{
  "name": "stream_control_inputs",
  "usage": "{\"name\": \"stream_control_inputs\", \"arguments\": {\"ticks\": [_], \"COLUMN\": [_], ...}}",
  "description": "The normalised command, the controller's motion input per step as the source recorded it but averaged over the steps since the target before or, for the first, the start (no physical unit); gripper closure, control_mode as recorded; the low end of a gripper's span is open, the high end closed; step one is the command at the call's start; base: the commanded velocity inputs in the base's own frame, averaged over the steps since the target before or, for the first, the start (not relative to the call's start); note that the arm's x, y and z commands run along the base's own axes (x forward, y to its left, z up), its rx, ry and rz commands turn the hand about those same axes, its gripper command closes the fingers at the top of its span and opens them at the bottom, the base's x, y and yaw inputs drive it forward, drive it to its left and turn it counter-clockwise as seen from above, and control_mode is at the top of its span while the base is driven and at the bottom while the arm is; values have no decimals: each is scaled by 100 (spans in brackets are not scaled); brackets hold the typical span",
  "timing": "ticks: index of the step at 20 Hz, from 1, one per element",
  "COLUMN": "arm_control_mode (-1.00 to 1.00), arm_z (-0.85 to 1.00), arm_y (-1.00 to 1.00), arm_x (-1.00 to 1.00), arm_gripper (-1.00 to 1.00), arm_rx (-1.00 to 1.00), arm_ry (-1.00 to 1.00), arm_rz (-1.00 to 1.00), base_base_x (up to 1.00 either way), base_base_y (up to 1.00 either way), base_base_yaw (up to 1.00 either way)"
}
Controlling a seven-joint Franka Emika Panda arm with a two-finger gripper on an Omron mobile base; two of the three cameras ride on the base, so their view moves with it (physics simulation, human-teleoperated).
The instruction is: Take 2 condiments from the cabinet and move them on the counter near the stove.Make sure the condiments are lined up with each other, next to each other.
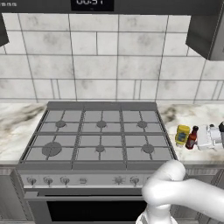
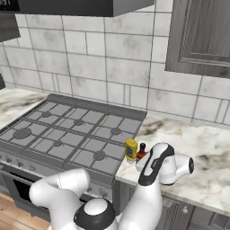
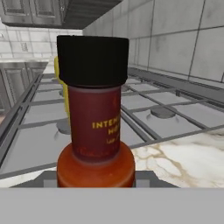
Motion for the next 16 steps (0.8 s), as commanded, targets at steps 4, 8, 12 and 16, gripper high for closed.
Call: {"name": "stream_control_inputs", "arguments": {"ticks": [4, 8, 12, 16], "arm_control_mode": [-100, -100, -100, -100], "arm_z": [-16, -17, -12, -6], "arm_y": [0, 0, 0, 0], "arm_x": [8, 0, 0, 0], "arm_gripper": [100, 100, 100, 100], "arm_rx": [0, 0, 0, 0], "arm_ry": [0, 0, 0, 0], "arm_rz": [0, 0, 0, 0], "base_base_x": [0, 0, 0, 0], "base_base_y": [0, 0, 0, 0], "base_base_yaw": [0, 0, 0, 0]}}
